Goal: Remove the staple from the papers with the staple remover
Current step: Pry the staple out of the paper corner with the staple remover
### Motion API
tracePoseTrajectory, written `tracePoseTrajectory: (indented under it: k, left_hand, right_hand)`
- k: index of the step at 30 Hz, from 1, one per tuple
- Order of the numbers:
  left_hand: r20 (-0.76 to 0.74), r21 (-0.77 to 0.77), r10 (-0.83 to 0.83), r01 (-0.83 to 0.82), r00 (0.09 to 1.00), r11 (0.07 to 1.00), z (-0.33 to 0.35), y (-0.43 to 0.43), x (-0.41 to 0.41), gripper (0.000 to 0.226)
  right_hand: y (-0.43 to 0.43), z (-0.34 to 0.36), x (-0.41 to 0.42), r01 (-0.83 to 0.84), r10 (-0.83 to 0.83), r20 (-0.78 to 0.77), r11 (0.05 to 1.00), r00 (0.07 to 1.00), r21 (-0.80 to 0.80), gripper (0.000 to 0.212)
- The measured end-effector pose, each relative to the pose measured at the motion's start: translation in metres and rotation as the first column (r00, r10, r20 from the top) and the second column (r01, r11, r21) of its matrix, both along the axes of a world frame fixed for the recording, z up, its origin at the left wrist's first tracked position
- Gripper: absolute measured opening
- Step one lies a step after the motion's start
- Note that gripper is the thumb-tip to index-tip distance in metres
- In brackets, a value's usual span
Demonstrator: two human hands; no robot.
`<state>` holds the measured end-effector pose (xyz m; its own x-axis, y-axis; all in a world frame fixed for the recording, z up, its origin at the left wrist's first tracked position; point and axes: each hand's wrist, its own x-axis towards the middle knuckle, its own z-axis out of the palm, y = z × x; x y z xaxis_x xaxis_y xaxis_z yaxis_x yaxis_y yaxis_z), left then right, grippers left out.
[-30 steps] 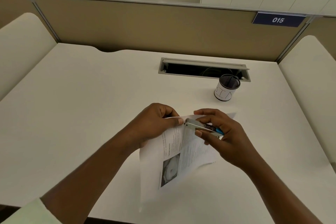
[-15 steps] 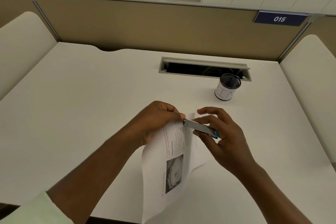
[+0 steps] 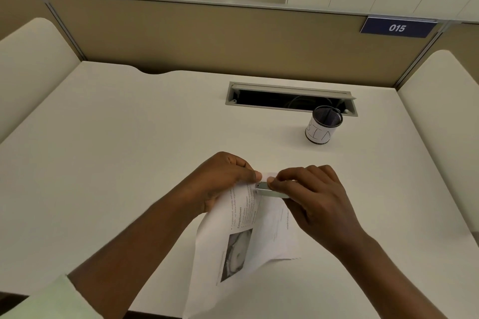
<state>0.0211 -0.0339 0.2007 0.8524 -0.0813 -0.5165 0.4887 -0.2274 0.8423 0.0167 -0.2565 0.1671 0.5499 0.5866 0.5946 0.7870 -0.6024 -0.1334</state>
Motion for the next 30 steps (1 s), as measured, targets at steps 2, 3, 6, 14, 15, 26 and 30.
tracePoseTrajectory:
  k: [2,3,6,14,15,26,30]
  left_hand:
    - [0.008,0.0,0.02,-0.02,1.0,1.0,0.0,0.001,0.002,0.016]
    - [0.016,0.002,0.026,-0.026,1.0,1.0,0.0,0.002,0.003,0.018]
    - [0.041,0.022,0.0,0.0,0.999,1.0,0.004,0.005,0.006,0.02]
    - [0.168,0.313,-0.227,0.167,0.959,0.935,0.019,0.0,0.005,0.02]
    - [0.188,0.351,-0.255,0.178,0.948,0.919,0.021,0.0,0.005,0.019]
    - [0.385,0.665,-0.482,0.125,0.787,0.736,0.037,-0.007,0.005,0.014]
    - [0.483,0.816,-0.624,-0.057,0.615,0.575,0.036,-0.007,0.007,0.009]
  right_hand:
    - [0.0,-0.003,-0.005,-0.07,0.071,0.046,0.997,0.996,-0.023,0.016]
    - [0.002,-0.006,-0.009,-0.105,0.108,0.055,0.993,0.993,-0.046,0.015]
    - [0.004,-0.011,-0.014,-0.106,0.107,-0.062,0.994,0.992,0.014,0.018]
    - [-0.02,0.015,0.021,0.112,0.197,-0.705,0.924,0.681,0.366,0.014]
    - [-0.024,0.018,0.027,0.112,0.225,-0.766,0.926,0.602,0.36,0.015]
    - [-0.025,0.027,0.038,0.125,0.181,-0.916,0.963,0.359,0.239,0.034]
    - [-0.019,0.029,0.029,0.187,0.182,-0.896,0.943,0.406,0.276,0.022]
